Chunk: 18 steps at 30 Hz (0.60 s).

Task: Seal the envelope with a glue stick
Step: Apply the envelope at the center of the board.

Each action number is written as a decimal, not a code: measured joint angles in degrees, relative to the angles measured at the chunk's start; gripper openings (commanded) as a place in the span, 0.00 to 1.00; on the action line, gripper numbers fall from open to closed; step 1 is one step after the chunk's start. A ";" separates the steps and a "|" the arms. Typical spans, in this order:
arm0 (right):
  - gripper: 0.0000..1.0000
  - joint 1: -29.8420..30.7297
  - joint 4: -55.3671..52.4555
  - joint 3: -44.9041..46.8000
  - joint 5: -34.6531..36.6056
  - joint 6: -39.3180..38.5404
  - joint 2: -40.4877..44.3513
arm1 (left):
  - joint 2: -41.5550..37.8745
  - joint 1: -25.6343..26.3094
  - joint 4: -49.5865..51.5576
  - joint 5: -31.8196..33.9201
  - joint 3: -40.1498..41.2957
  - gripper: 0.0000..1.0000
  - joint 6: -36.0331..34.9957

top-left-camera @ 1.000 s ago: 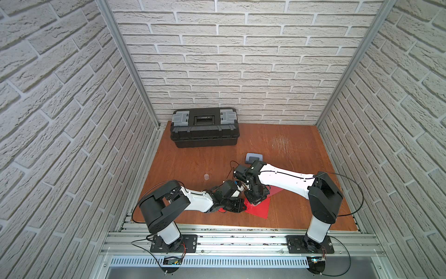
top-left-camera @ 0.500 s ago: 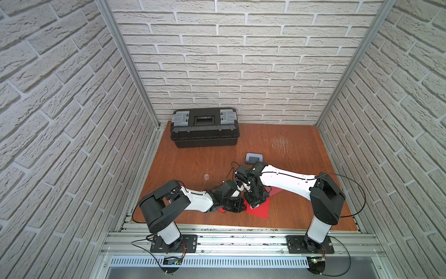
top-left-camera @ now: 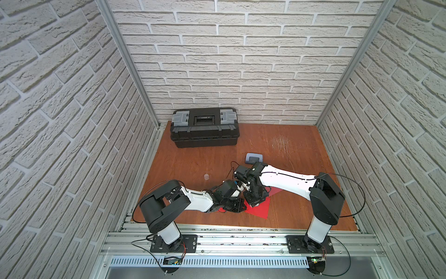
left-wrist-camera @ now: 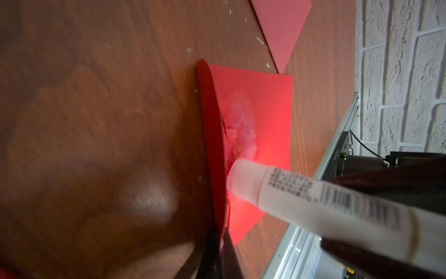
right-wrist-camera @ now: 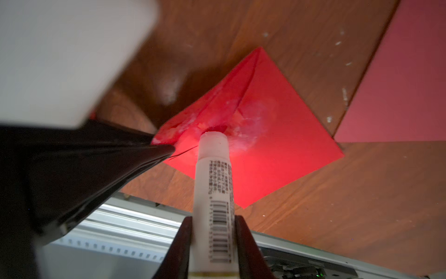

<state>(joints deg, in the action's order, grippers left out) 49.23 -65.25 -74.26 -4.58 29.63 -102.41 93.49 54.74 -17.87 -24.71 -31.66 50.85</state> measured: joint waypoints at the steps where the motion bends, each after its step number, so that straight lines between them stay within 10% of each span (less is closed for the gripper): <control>1: 0.03 0.04 -0.09 -0.07 0.20 -0.02 -0.04 | 0.00 0.00 0.00 -0.02 0.00 0.01 0.04; 8: 0.03 1.01 -5.62 -4.63 9.42 0.13 -4.11 | -0.02 -0.07 0.11 -0.02 0.00 0.01 0.28; 18: 0.03 -0.46 -3.02 -2.32 1.44 -0.87 -2.14 | -0.02 -0.09 1.14 -0.02 -0.50 0.01 0.44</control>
<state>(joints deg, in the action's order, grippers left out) 48.77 -68.27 -76.58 -3.14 28.75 -104.55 93.47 54.65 -16.73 -24.73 -32.16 51.29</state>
